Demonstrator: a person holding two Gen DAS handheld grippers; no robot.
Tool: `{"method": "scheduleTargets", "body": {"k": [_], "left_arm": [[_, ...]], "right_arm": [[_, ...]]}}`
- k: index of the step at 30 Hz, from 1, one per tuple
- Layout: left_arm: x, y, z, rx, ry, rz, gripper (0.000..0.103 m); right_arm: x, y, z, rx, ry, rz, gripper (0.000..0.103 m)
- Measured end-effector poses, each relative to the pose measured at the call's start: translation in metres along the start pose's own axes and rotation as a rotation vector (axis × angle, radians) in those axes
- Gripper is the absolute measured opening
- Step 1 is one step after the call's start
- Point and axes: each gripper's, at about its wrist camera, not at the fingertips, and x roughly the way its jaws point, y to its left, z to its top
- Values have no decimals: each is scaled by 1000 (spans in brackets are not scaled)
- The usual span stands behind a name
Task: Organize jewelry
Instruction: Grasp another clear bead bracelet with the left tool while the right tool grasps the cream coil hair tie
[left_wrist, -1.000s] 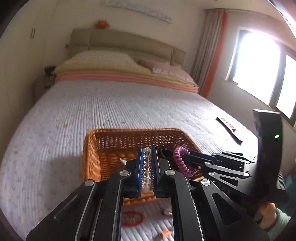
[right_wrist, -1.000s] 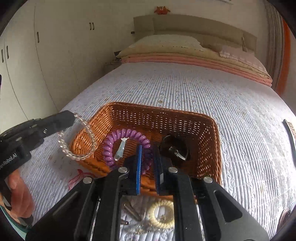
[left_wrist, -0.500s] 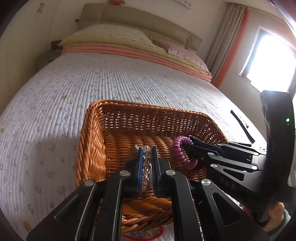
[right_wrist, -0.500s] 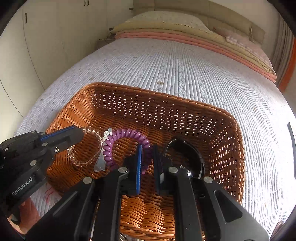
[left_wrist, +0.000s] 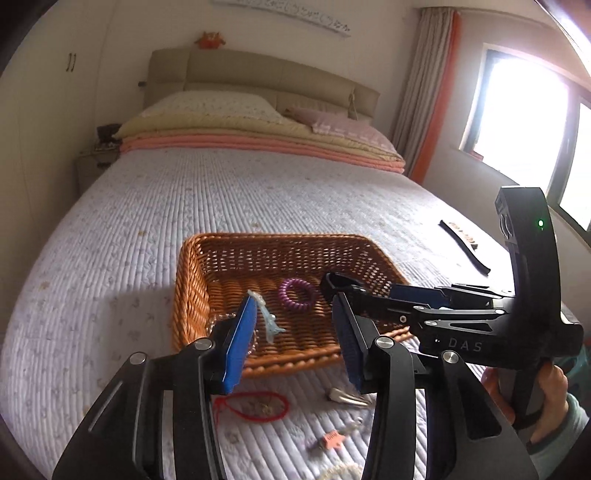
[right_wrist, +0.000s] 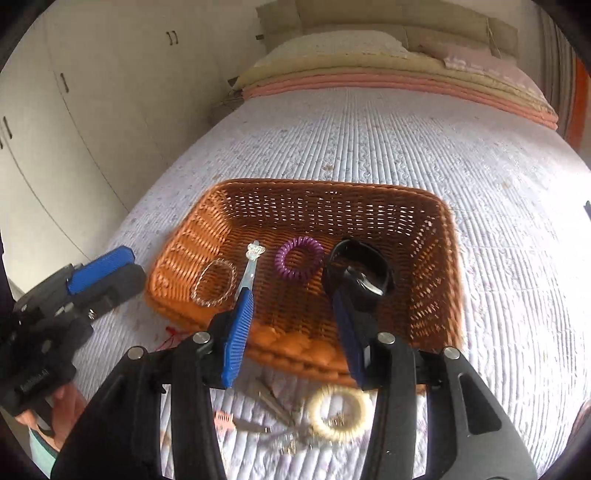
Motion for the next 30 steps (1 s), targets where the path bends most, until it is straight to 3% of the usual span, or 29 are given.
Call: {"method": "scheduleTargets", "body": {"k": [5, 10, 15, 21, 28, 30], "left_arm": [[-30, -16, -23, 12, -13, -20, 41], [-35, -25, -67, 25, 56, 0, 41], [-18, -19, -112, 5, 175, 27, 41], [5, -11, -141, -11, 279, 27, 39], [3, -8, -149, 5, 254, 26, 38], [2, -16, -152, 38, 252, 54, 38]], "right_arm": [[-40, -3, -31, -33, -70, -28, 42], [-48, -13, -60, -30, -94, -59, 42], [-25, -43, -80, 59, -33, -77, 42], [10, -64, -94, 126, 28, -56, 37], [30, -66, -93, 151, 60, -59, 37], [33, -59, -93, 118, 60, -105, 28]]}}
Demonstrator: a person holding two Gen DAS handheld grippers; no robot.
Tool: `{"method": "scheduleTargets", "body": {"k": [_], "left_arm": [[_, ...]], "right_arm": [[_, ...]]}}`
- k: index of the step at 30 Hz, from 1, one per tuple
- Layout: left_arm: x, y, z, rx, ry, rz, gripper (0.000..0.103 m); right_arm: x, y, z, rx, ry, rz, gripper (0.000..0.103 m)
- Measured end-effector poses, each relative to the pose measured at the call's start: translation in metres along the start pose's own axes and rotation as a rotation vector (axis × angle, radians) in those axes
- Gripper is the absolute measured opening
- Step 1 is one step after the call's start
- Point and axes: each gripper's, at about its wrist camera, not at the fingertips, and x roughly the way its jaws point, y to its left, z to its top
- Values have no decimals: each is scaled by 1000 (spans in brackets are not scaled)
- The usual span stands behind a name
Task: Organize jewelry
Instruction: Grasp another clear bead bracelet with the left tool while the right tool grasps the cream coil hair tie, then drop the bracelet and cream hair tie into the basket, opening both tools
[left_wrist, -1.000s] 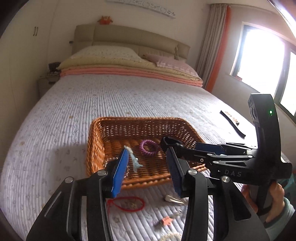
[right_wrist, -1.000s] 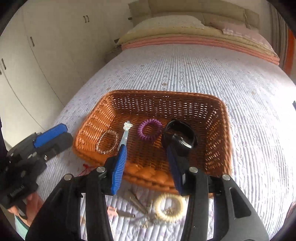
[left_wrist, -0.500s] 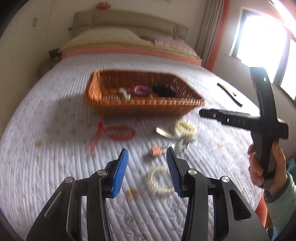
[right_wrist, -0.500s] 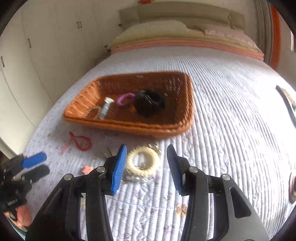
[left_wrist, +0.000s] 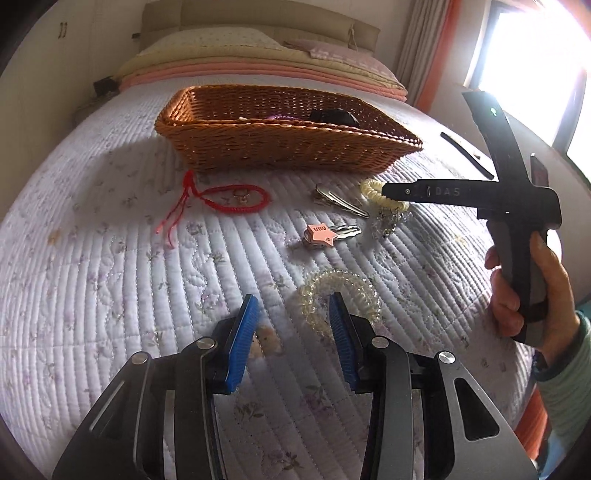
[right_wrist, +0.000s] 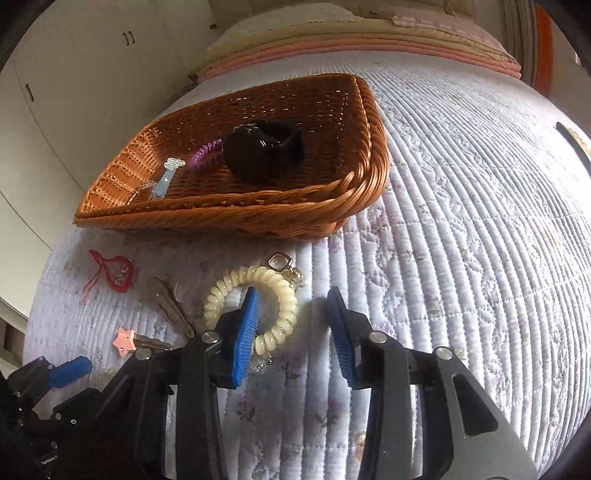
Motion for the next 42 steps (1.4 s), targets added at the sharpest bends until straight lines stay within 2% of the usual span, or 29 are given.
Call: {"method": "scheduleTargets", "body": {"k": [4, 5, 9, 15, 16, 22, 31, 35, 38, 42], "left_arm": [[1, -13, -1, 54, -5, 61, 37], [0, -14, -2, 58, -7, 64, 36], [-4, -16, -5, 67, -8, 26, 15], [-6, -20, -8, 79, -6, 27, 11], [-7, -21, -9, 78, -7, 25, 8], [-10, -18, -8, 50, -21, 7, 7], [-29, -6, -5, -36, -105, -35, 7], [-36, -5, 1, -54, -142, -45, 7], [-45, -3, 12, -59, -185, -50, 7], [-61, 0, 39, -63, -260, -41, 7]], "right_arm": [[0, 13, -6, -63, -17, -52, 15], [-1, 15, -8, -75, -18, -50, 15], [-9, 22, -19, -117, -33, -67, 11], [-22, 22, -34, -127, -51, -39, 11], [-23, 22, -35, -123, -55, -33, 10], [-40, 12, -41, -95, -102, 5, 10], [-58, 0, -45, -74, -151, 49, 10], [-73, 6, -48, -103, -217, 111, 10], [-88, 13, -47, -126, -261, 143, 10], [-111, 24, -30, -141, -317, 164, 10]]}}
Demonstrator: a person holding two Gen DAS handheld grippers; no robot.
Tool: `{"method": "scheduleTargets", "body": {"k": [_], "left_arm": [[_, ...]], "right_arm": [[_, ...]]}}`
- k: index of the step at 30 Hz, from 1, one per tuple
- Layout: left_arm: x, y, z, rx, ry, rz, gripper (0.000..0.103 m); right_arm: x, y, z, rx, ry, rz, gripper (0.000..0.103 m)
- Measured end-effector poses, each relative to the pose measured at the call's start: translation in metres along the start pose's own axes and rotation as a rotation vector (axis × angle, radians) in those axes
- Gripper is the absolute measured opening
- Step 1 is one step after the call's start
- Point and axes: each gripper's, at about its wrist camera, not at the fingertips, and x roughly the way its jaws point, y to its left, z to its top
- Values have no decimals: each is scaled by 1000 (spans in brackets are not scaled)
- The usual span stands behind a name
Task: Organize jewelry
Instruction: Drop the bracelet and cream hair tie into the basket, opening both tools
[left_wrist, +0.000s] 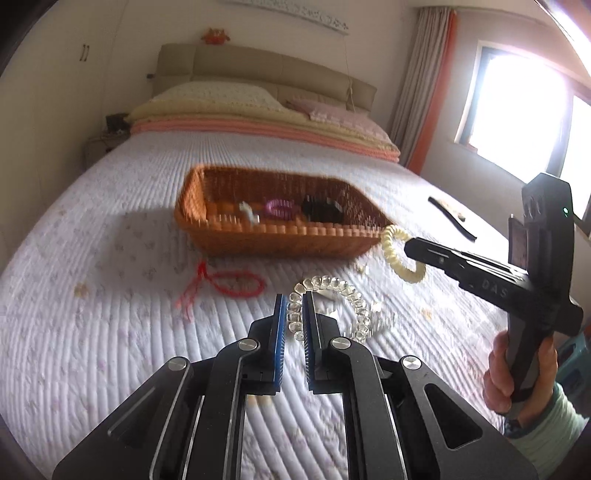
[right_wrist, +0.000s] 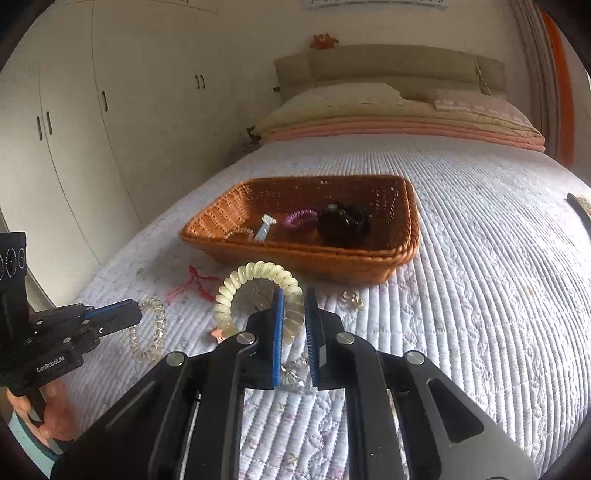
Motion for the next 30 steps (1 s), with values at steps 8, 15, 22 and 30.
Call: {"method": "scheduleTargets", "body": {"k": [8, 15, 22, 30], "left_arm": [[22, 14, 80, -6, -96, 43, 7], [89, 35, 115, -43, -45, 97, 7], [131, 53, 110, -71, 11, 134, 7], [144, 58, 99, -60, 53, 167, 7]], "right_arm": [[20, 12, 81, -37, -64, -66, 10], [101, 7, 128, -30, 58, -113, 10], [166, -1, 131, -15, 189, -141, 10], [203, 3, 118, -24, 294, -177, 10]]}}
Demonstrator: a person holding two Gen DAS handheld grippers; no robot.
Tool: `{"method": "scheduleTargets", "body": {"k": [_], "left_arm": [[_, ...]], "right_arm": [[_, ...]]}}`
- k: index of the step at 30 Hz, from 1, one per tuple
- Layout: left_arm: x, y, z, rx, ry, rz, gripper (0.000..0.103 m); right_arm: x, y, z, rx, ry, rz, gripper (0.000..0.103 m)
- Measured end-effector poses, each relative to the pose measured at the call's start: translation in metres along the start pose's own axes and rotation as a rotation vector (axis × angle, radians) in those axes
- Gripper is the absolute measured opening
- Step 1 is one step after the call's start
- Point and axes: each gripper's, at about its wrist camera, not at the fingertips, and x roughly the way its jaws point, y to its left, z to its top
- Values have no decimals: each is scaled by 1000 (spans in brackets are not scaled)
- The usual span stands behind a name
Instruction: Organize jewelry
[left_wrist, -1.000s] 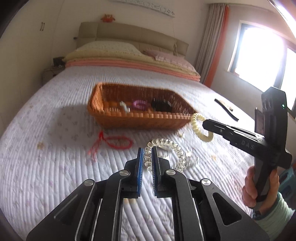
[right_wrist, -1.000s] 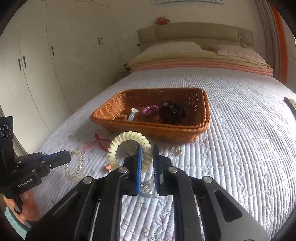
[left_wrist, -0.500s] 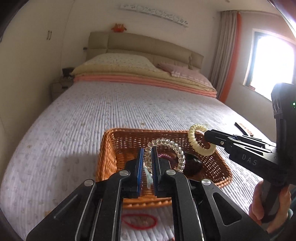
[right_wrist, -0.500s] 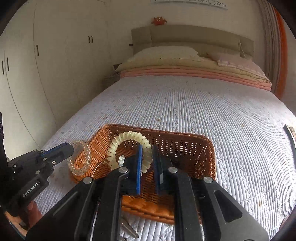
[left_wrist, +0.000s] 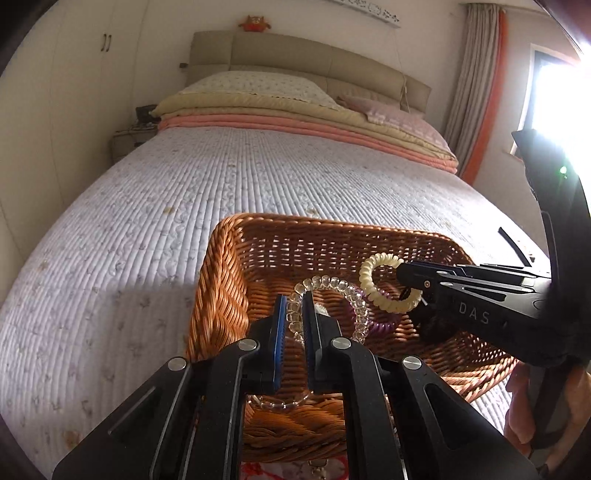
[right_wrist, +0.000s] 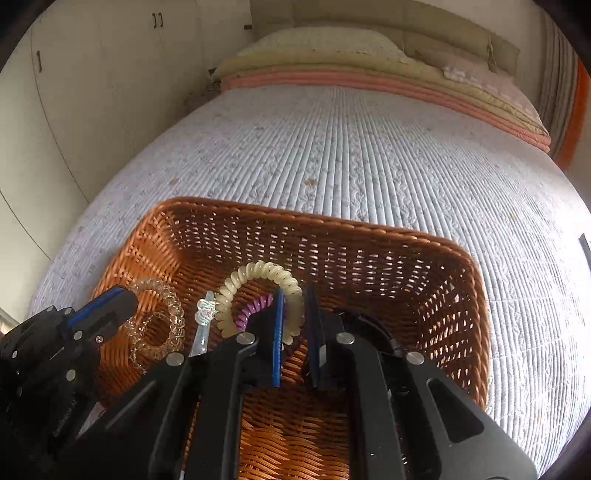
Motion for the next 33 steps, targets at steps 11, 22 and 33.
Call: {"method": "scheduleTargets", "body": {"k": [11, 22, 33], "left_arm": [[-9, 2, -3, -10, 16, -27, 20], [-110, -26, -35, 104, -104, -138, 40], [-129, -42, -103, 204, 11, -178, 40]], "right_arm": [[-14, -8, -7, 38, 1, 54, 24], [-111, -11, -62, 2, -145, 107, 46], [-137, -21, -145, 8, -120, 118, 46]]}}
